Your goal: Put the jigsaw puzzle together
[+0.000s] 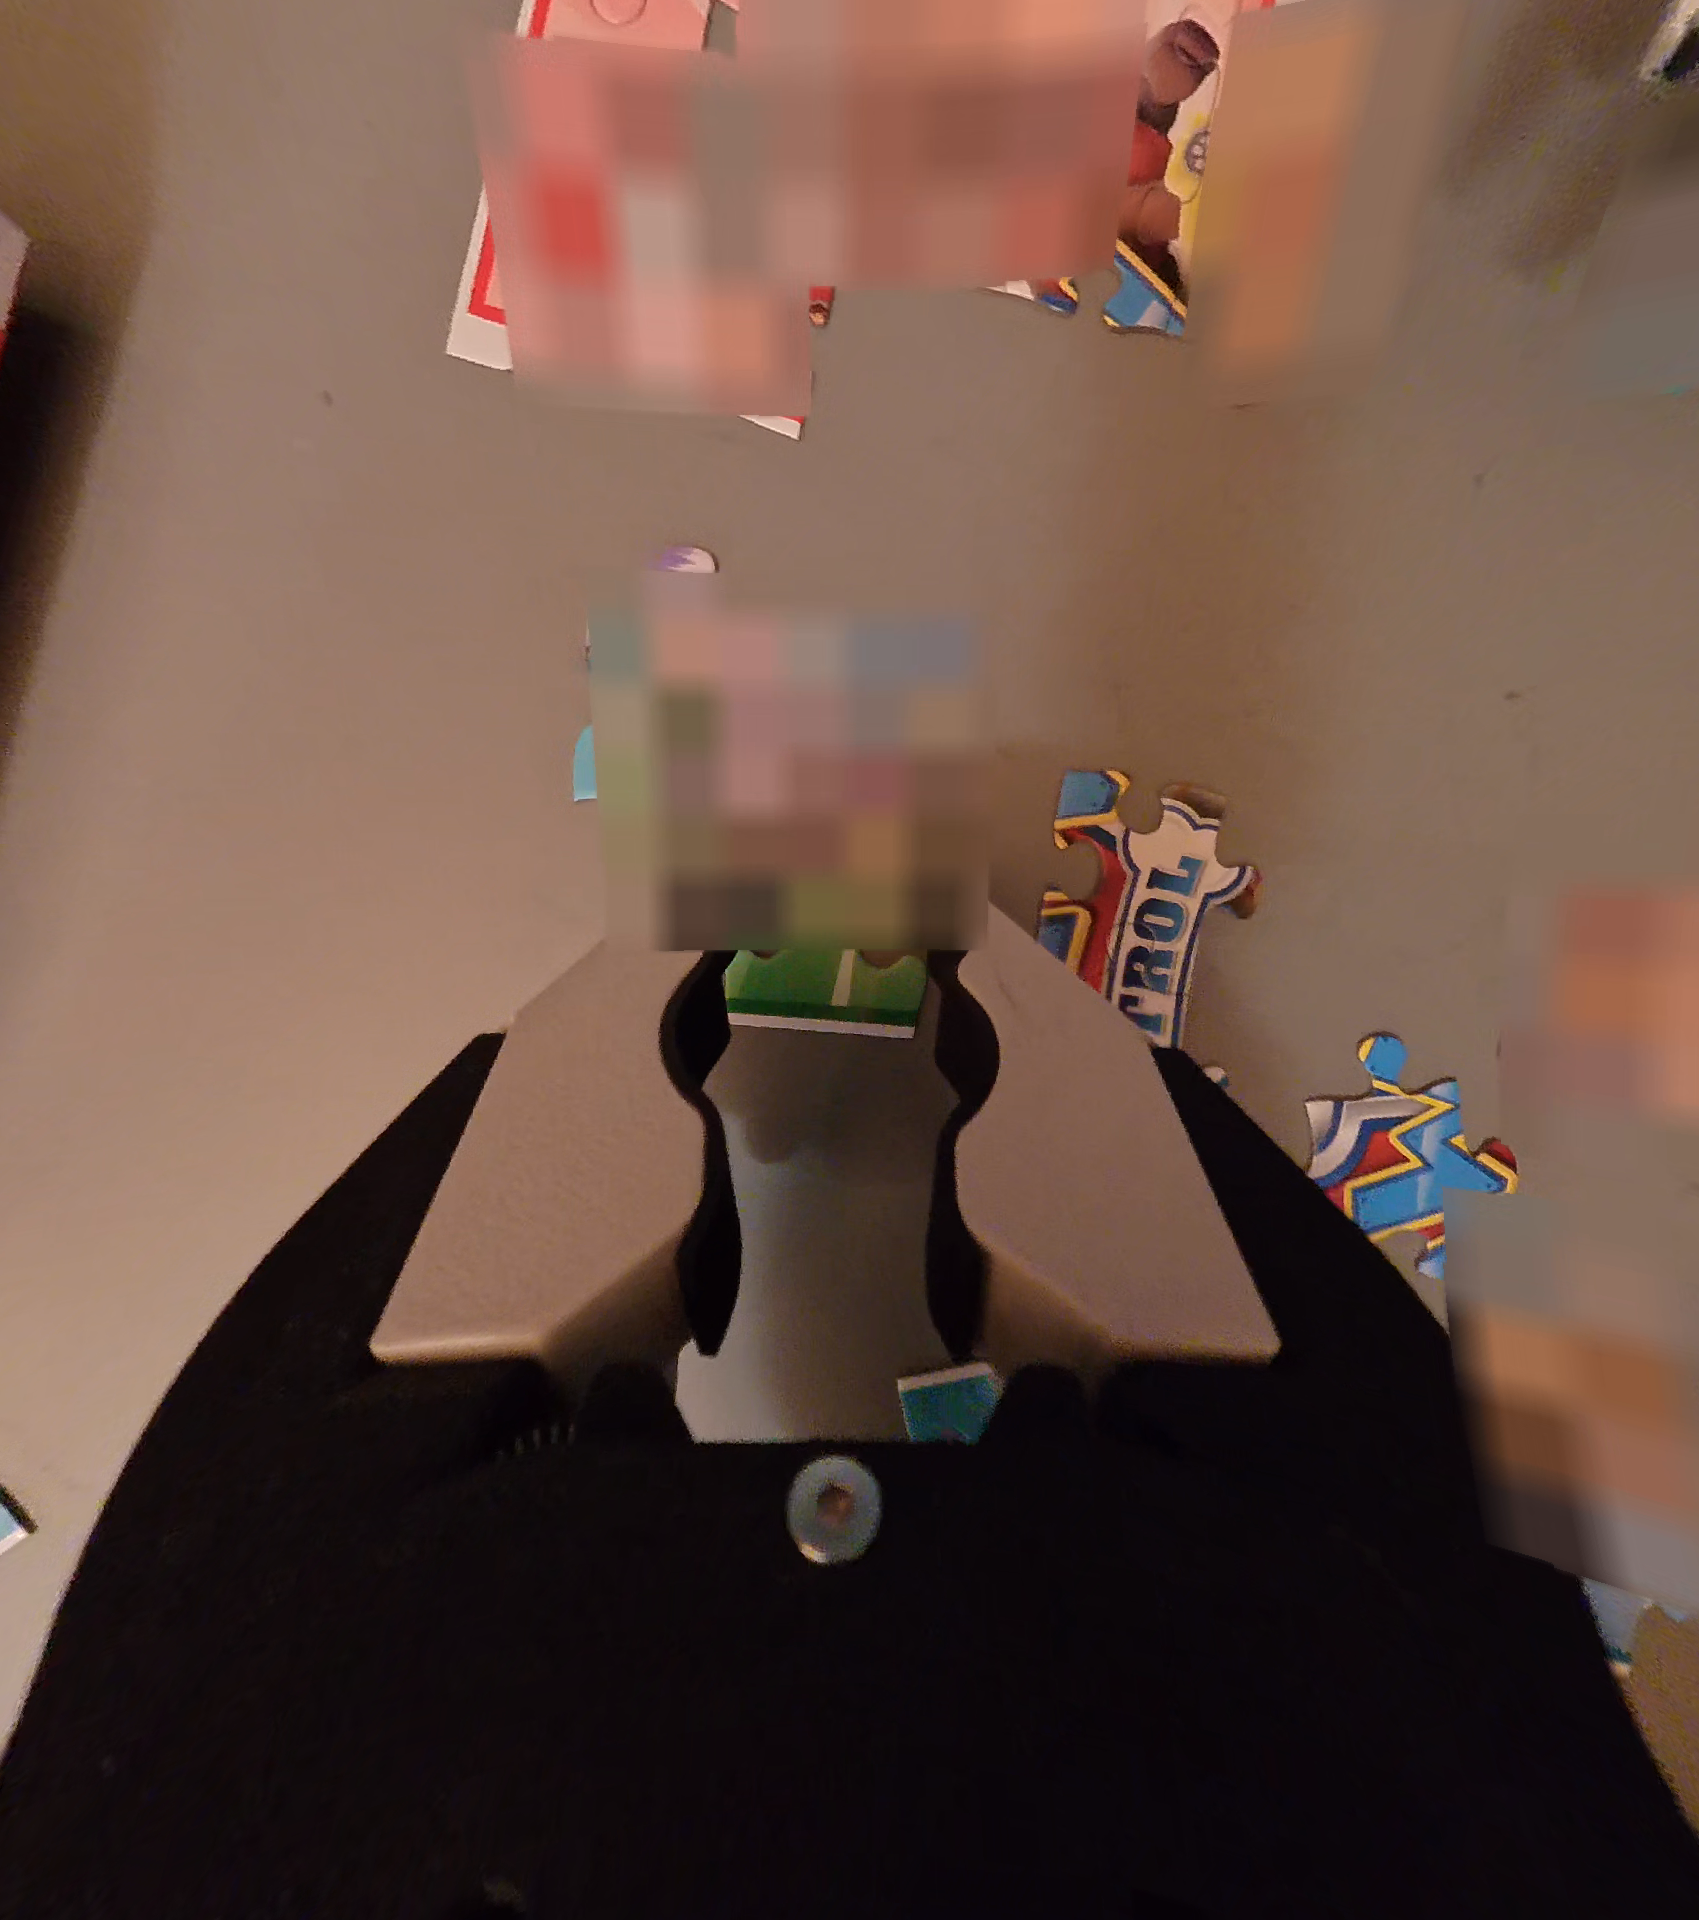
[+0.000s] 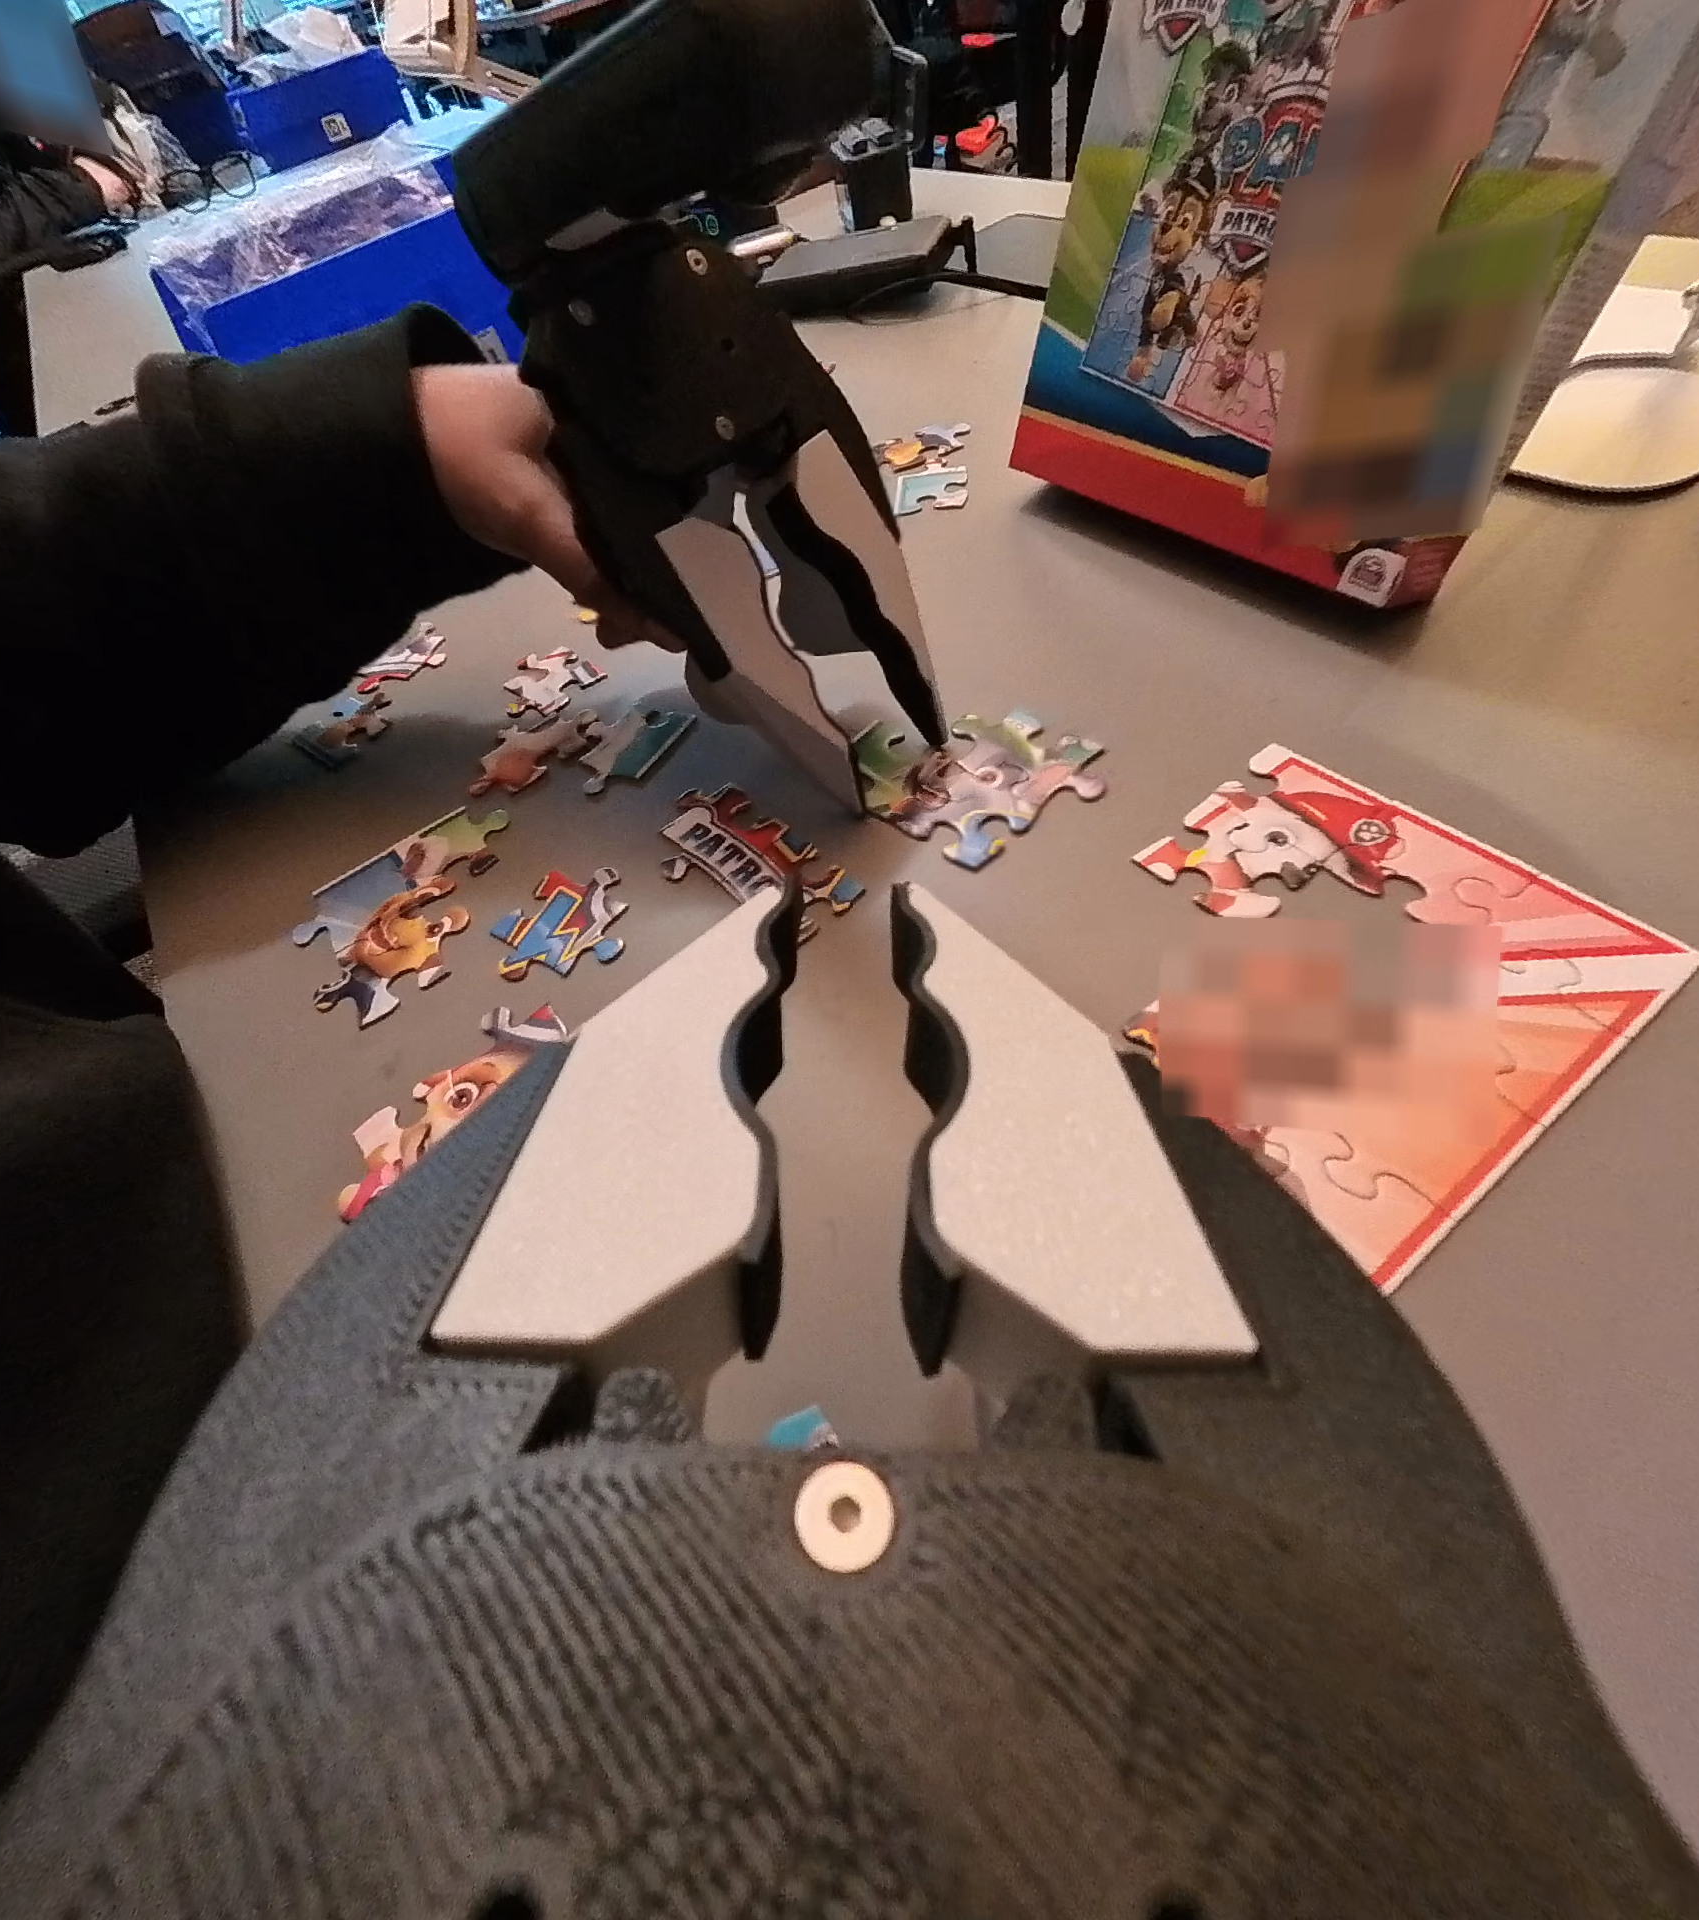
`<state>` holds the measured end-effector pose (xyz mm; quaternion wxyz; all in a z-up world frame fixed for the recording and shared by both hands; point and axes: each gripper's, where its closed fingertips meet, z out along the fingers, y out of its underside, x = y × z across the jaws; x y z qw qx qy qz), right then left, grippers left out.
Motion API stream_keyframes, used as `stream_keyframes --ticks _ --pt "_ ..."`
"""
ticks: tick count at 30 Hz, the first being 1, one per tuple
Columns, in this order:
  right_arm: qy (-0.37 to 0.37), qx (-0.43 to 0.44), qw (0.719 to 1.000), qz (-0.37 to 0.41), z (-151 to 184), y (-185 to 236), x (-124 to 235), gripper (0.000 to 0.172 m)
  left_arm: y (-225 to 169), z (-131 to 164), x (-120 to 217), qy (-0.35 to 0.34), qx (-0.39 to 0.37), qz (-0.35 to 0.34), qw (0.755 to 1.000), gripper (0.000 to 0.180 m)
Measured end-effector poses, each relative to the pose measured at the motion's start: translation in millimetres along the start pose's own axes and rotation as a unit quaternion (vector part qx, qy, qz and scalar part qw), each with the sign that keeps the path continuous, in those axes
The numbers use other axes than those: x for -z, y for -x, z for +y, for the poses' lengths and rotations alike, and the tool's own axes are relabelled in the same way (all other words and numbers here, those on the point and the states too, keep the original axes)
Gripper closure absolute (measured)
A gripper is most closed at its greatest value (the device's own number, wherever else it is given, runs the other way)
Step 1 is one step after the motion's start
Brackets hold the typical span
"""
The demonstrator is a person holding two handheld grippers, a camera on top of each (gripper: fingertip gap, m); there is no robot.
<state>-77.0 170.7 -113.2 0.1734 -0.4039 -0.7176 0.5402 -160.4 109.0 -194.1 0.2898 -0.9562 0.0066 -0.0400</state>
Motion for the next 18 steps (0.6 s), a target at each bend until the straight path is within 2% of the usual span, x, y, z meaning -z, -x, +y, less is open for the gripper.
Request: stream_keyframes --ticks 9,18 --pt "-0.002 0.001 1.000 0.004 -1 1 3 0.156 -1 5 3 0.019 -0.036 0.017 0.999 0.146" --pt "-0.002 -0.005 1.000 0.004 0 0 4 0.156 0 3 14 -0.001 -0.002 0.014 1.000 0.146"
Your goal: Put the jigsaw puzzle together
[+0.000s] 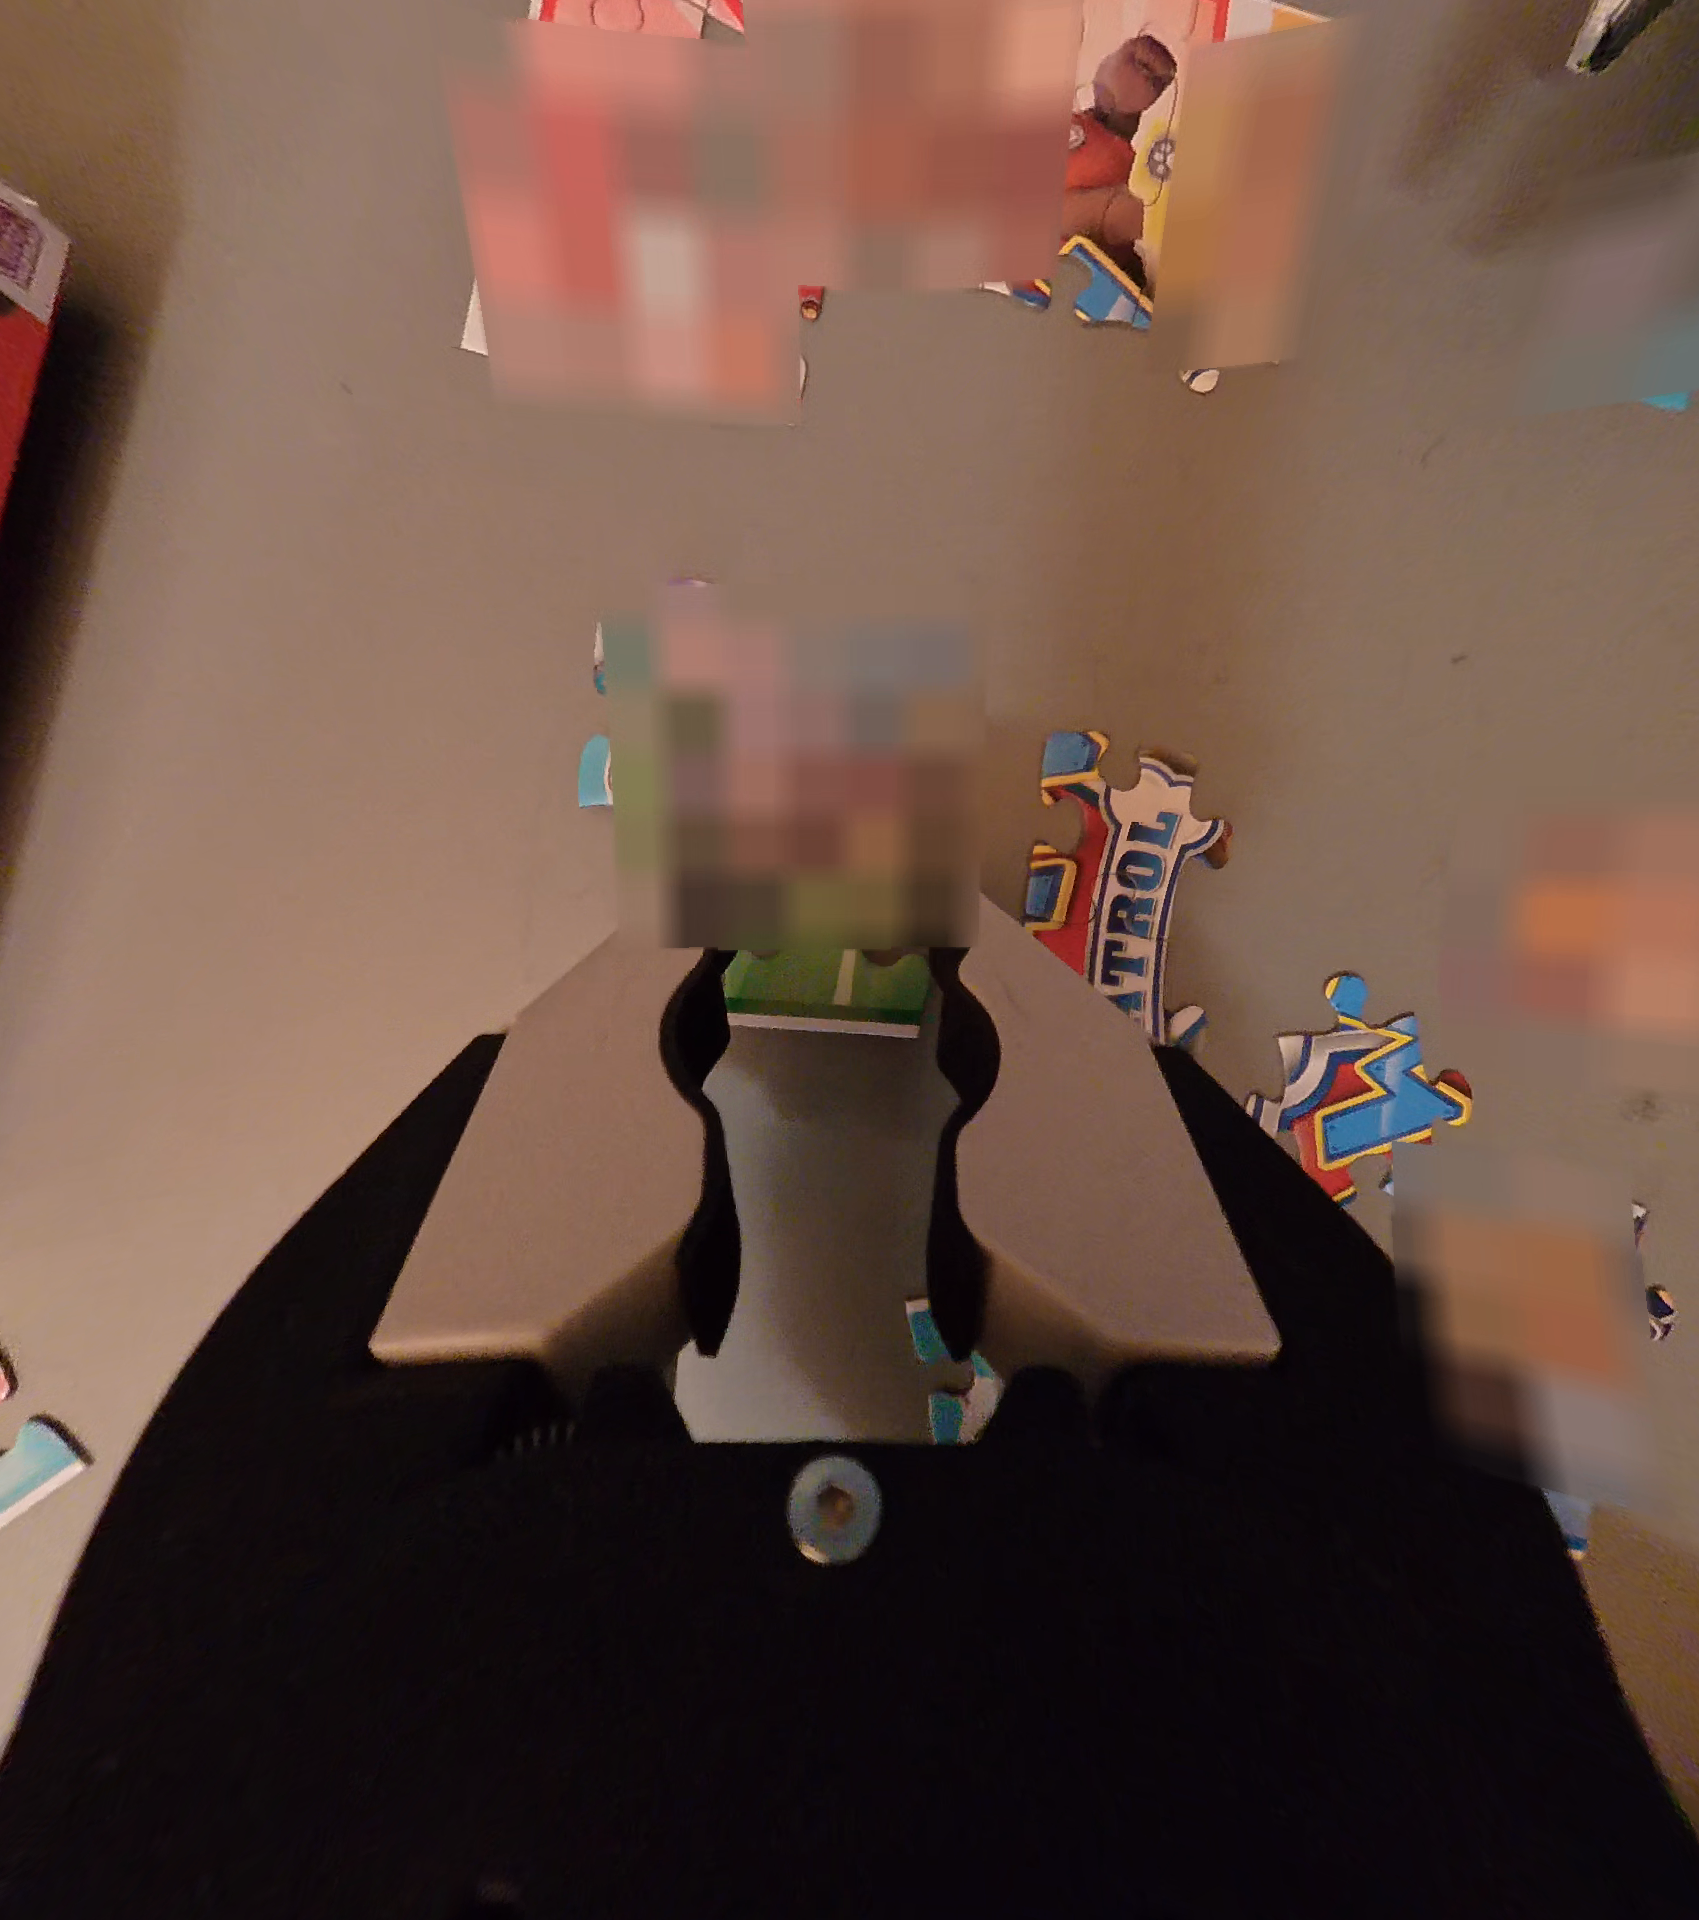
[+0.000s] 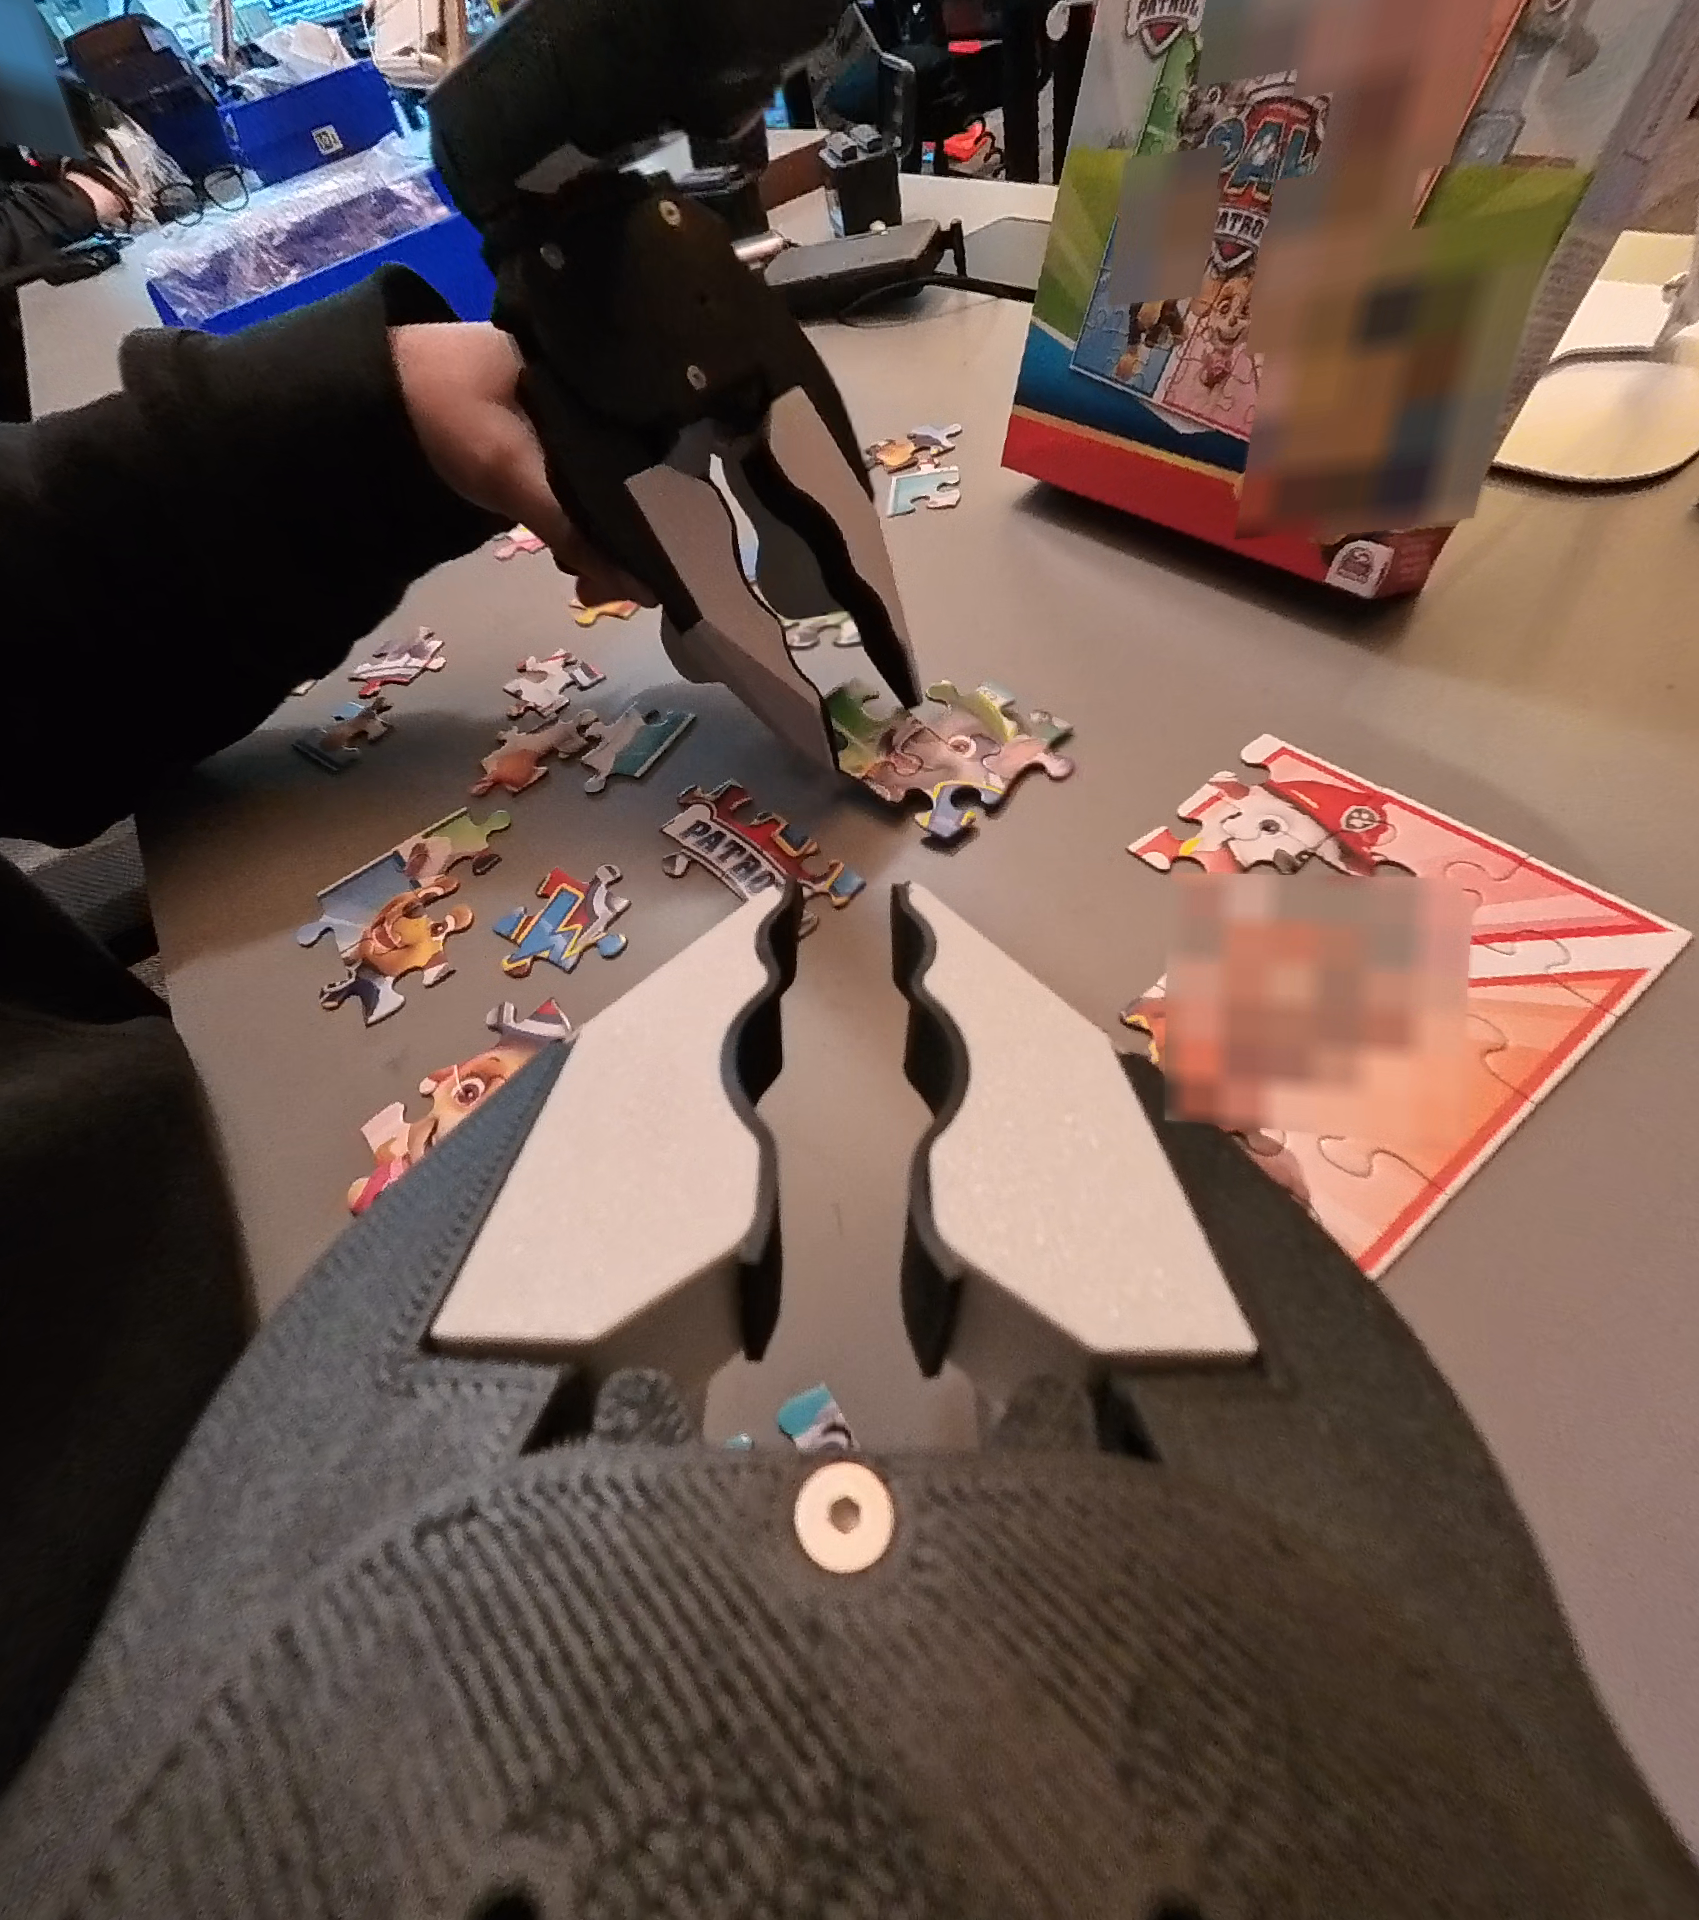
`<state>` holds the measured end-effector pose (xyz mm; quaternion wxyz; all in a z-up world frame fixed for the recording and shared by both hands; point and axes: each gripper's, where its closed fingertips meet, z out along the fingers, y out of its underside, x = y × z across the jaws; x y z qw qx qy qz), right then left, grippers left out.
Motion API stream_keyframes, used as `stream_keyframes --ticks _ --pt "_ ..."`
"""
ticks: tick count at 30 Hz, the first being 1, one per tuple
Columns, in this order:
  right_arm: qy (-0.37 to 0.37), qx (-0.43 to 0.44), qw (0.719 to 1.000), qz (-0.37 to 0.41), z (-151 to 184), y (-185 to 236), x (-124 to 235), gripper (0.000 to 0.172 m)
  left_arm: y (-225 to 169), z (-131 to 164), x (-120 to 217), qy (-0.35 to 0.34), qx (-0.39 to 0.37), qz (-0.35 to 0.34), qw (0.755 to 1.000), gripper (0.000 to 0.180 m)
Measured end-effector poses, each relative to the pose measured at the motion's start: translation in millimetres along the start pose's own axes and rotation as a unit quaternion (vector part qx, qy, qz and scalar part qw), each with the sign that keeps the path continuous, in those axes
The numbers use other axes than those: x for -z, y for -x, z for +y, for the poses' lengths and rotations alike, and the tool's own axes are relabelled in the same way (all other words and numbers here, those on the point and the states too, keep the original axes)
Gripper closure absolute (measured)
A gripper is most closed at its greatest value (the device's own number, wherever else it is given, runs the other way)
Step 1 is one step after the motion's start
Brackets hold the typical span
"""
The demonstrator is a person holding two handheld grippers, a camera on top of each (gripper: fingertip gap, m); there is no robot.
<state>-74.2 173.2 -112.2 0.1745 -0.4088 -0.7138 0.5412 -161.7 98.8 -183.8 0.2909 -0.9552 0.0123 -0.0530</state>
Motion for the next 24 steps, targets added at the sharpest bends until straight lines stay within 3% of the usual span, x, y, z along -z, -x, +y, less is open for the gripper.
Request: stream_keyframes --ticks 11,17,24 --pt "0.000 0.003 1.000 -0.001 -2 4 -1 0.156 2 8 -7 0.033 -0.051 0.009 0.998 0.146" --pt "-0.004 -0.002 1.000 -0.001 -2 3 1 0.156 8 -2 0 0.010 -0.037 0.007 0.999 0.146" --pt "-0.004 -0.001 1.000 -0.007 -3 5 -2 0.156 5 15 2 0.019 -0.028 -0.006 0.999 0.146"
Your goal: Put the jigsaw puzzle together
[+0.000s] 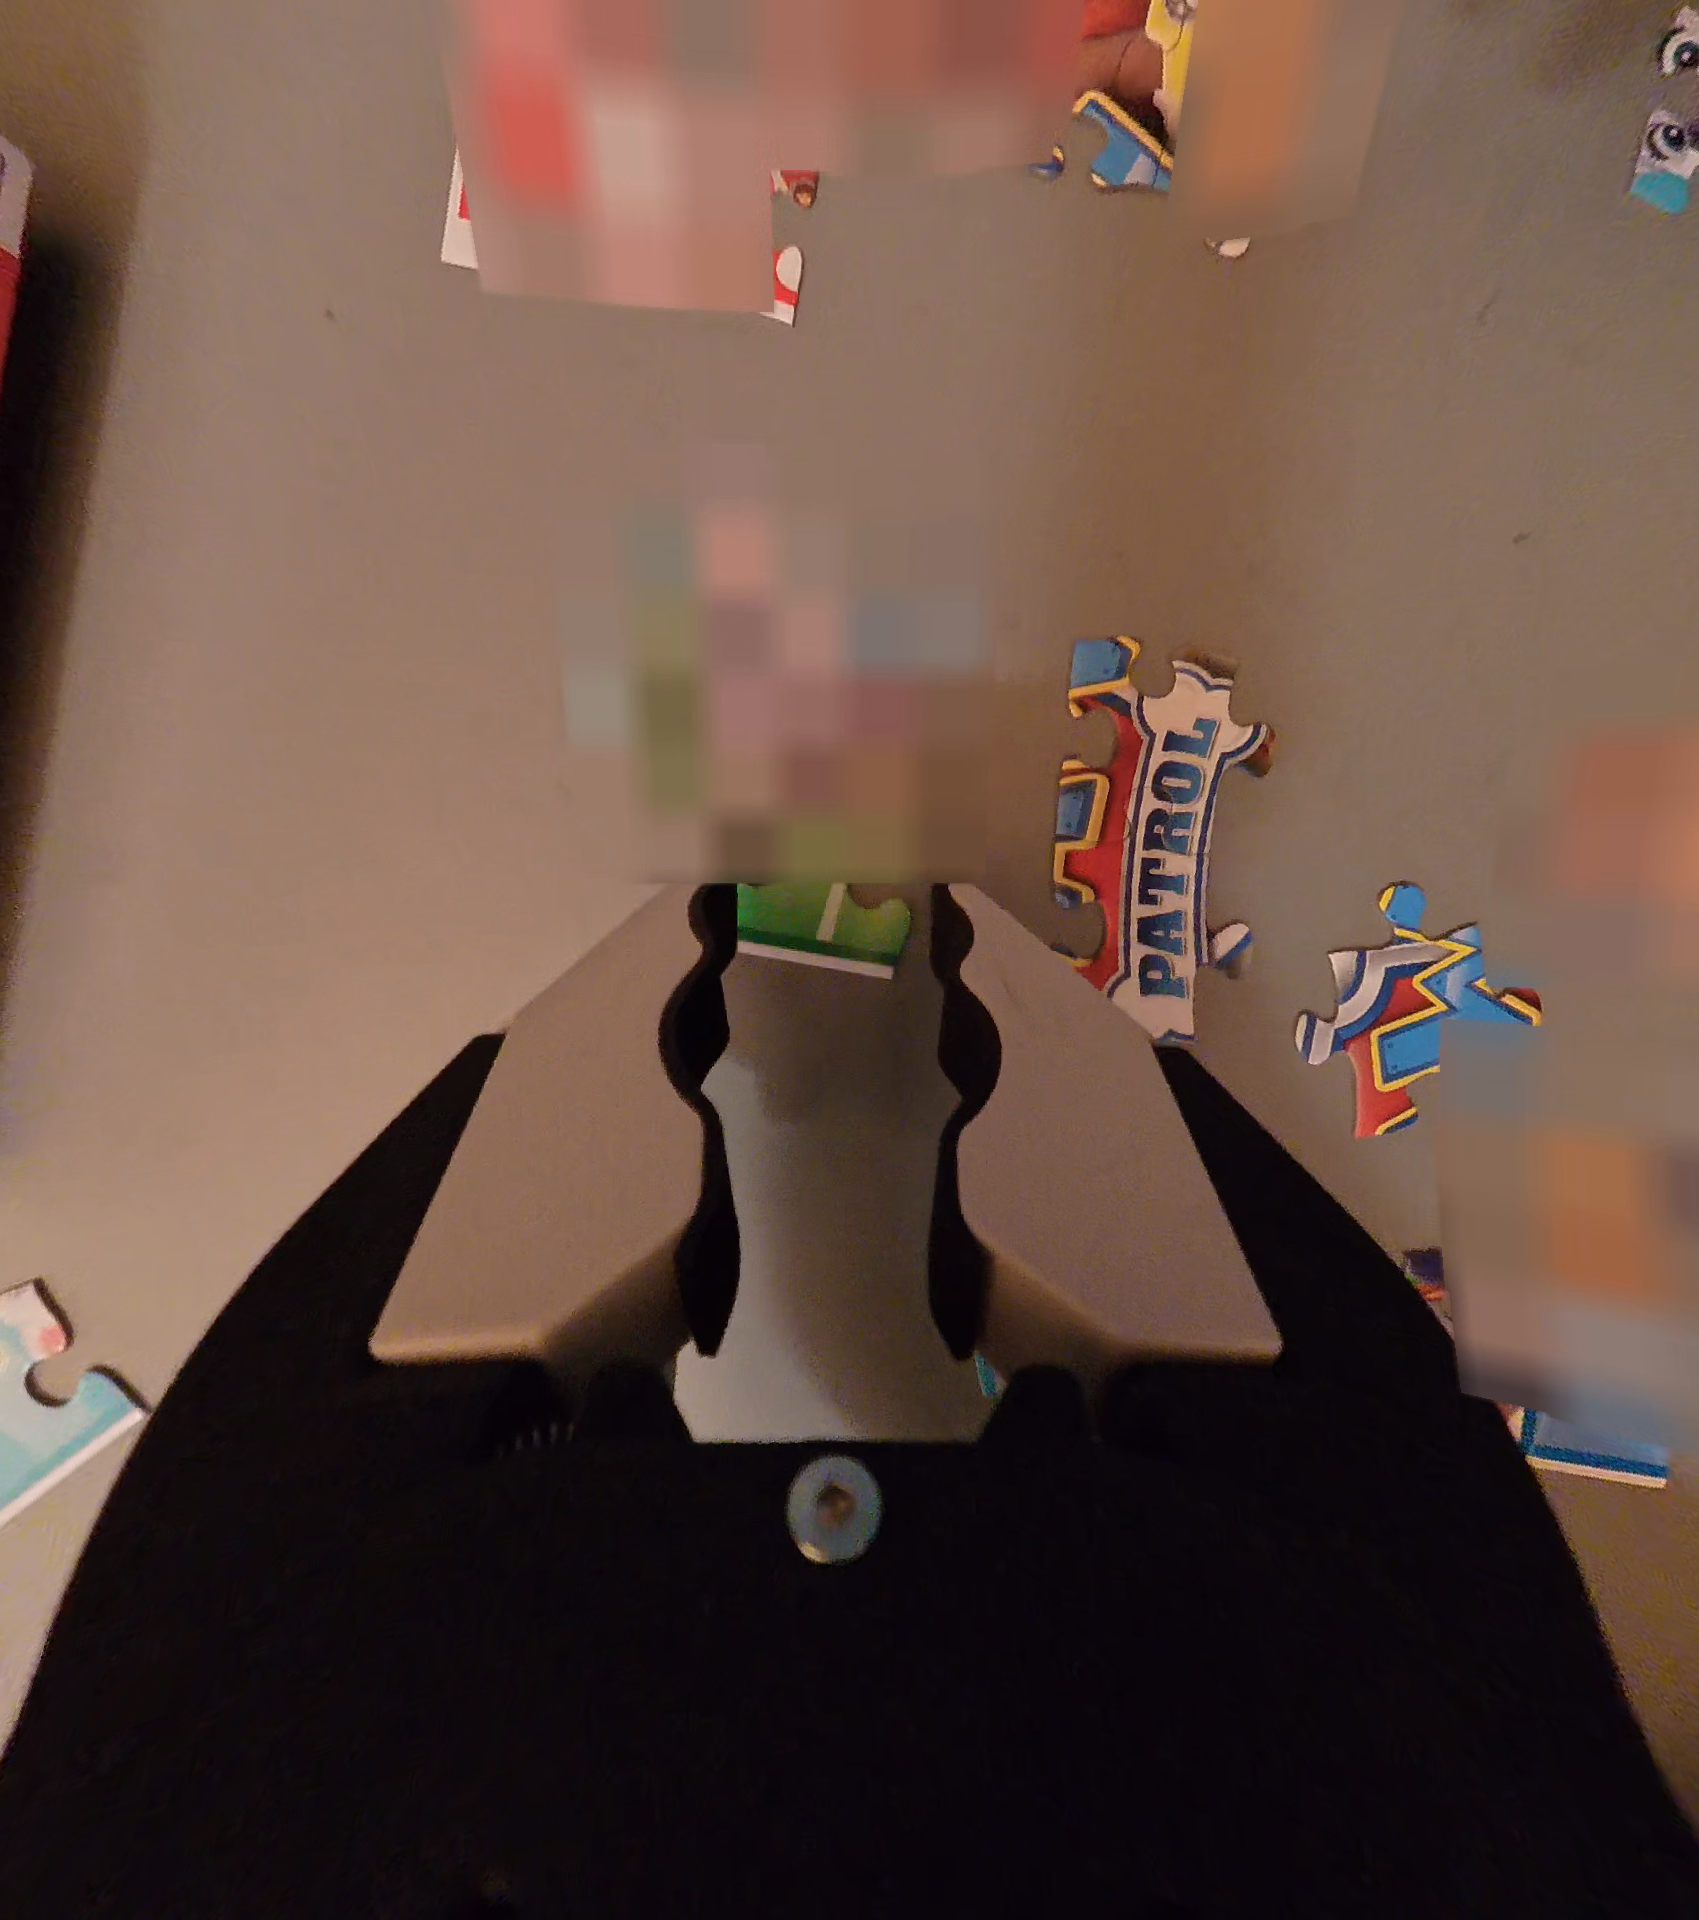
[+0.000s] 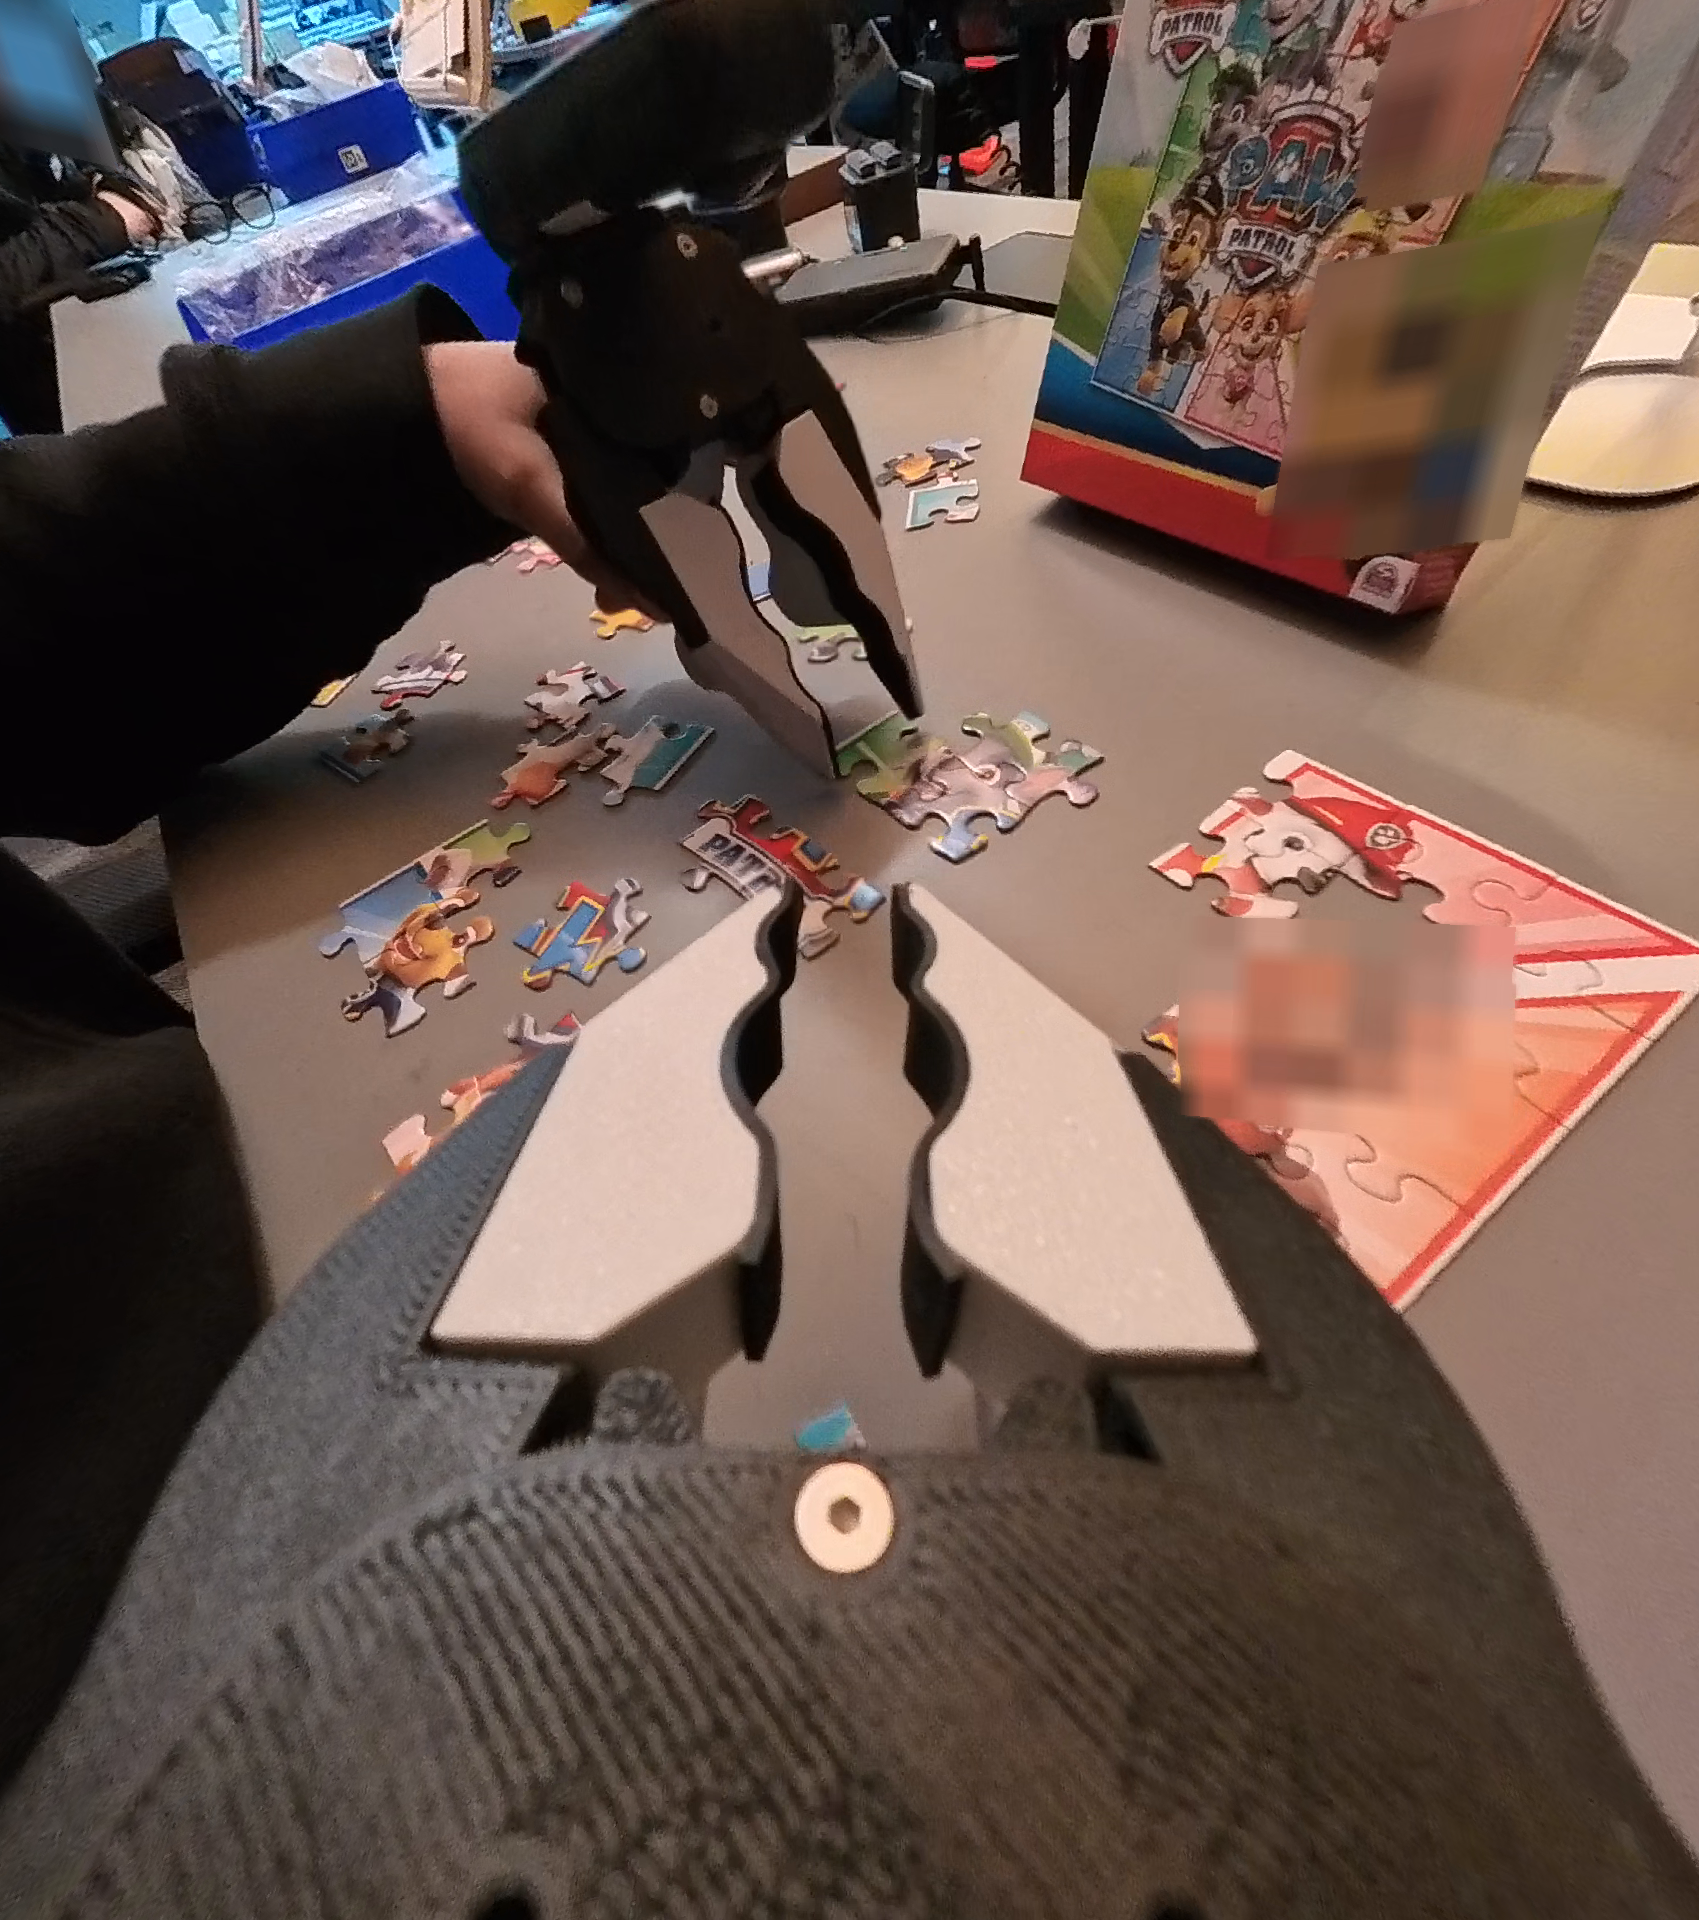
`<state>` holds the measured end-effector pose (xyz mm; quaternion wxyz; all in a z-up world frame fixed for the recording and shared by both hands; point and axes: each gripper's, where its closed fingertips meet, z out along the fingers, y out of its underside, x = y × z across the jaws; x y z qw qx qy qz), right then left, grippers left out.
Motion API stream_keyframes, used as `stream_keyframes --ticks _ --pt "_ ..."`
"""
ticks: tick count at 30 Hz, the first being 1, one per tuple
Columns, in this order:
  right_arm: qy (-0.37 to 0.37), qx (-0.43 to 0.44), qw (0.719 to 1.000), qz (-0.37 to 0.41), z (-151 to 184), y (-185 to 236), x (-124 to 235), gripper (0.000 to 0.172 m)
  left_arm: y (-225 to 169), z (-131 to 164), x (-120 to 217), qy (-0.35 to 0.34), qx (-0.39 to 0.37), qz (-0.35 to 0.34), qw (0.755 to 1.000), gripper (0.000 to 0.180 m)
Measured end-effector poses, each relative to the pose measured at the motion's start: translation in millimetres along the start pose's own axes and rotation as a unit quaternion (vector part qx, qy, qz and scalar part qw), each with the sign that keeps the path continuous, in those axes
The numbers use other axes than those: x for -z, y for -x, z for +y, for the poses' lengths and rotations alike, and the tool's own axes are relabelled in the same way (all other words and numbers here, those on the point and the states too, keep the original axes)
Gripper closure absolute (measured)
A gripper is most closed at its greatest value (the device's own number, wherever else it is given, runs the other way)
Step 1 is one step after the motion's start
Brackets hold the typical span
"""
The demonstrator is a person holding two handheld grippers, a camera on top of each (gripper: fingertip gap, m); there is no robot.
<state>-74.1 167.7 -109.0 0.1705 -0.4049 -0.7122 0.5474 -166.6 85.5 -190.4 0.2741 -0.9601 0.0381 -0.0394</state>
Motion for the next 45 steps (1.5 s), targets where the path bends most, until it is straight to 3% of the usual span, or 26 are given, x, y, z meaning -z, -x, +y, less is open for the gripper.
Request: stream_keyframes --ticks 5,10,16,20,26,32,37,41,45 --pt "0.002 0.008 1.000 0.001 -2 4 -1 0.156 5 -1 7 -0.009 0.005 -0.023 1.000 0.146" --pt "-0.004 0.006 1.000 0.006 -6 7 3 0.156 25 -1 41 -0.057 0.063 -0.098 0.992 0.147" --pt "-0.001 0.012 1.000 0.001 -8 18 -2 0.156 44 50 108 -0.113 0.176 -0.199 0.957 0.147" --pt "0.005 0.016 1.000 -0.008 -8 28 -12 0.156 34 95 127 -0.124 0.248 -0.232 0.932 0.147" --pt "0.005 0.024 0.999 -0.022 -12 44 -29 0.156 9 118 107 -0.127 0.287 -0.204 0.927 0.147" --pt "0.007 0.040 0.999 -0.016 -15 52 -30 0.156 20 80 86 -0.127 0.260 -0.183 0.939 0.137" --pt "-0.001 0.033 0.999 0.001 -14 50 -18 0.156 46 63 56 -0.077 0.246 -0.216 0.942 0.122" --pt "-0.009 0.020 1.000 0.012 -10 44 -6 0.156 50 64 39 -0.046 0.254 -0.202 0.945 0.122" --pt "-0.023 -0.001 1.000 0.005 -9 39 -1 0.156 46 62 37 -0.054 0.261 -0.183 0.946 0.133"
